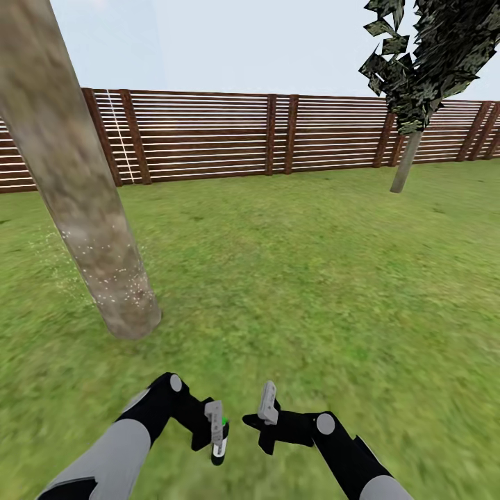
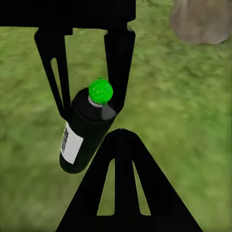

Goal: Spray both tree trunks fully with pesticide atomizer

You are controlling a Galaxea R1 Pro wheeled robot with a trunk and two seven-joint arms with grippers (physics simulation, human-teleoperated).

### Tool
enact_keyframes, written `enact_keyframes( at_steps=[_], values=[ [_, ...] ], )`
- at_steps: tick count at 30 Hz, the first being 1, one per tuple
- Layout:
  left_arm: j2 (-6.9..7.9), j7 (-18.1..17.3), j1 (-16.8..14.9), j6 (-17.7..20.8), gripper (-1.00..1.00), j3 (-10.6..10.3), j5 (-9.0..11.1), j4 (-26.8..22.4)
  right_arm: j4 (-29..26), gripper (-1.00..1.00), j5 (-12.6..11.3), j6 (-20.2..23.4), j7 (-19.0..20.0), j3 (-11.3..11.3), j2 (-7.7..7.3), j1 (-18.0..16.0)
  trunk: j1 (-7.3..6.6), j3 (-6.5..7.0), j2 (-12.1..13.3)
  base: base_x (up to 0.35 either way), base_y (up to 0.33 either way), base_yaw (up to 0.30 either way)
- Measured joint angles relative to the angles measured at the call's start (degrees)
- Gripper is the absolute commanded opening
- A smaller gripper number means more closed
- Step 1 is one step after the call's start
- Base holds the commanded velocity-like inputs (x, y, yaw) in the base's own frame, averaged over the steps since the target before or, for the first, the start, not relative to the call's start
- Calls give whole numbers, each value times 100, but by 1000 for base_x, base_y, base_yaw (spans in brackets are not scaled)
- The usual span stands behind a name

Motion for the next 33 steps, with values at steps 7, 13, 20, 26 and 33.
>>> enact_keyframes(
  at_steps=[7,13,20,26,33],
  values=[
    [-153,-9,-9,-13,-100,-1,4,-20,-7,-100,0,0,-1,0,0,0,0,0,0,0,0,0],
    [-233,-58,-9,-51,-100,7,19,-42,-9,-100,0,0,-1,0,0,0,0,0,0,0,0,0],
    [-296,-79,-9,-82,-100,7,28,-35,-9,-100,2,0,-1,0,0,0,0,0,0,0,0,0],
    [-297,-87,-9,-86,-100,7,29,-35,-9,-100,8,0,-1,0,0,0,0,0,0,0,0,0],
    [-323,-96,-1,-102,-100,8,47,-26,-3,-100,9,0,-1,0,-7,0,0,0,0,0,0,0]
  ],
)
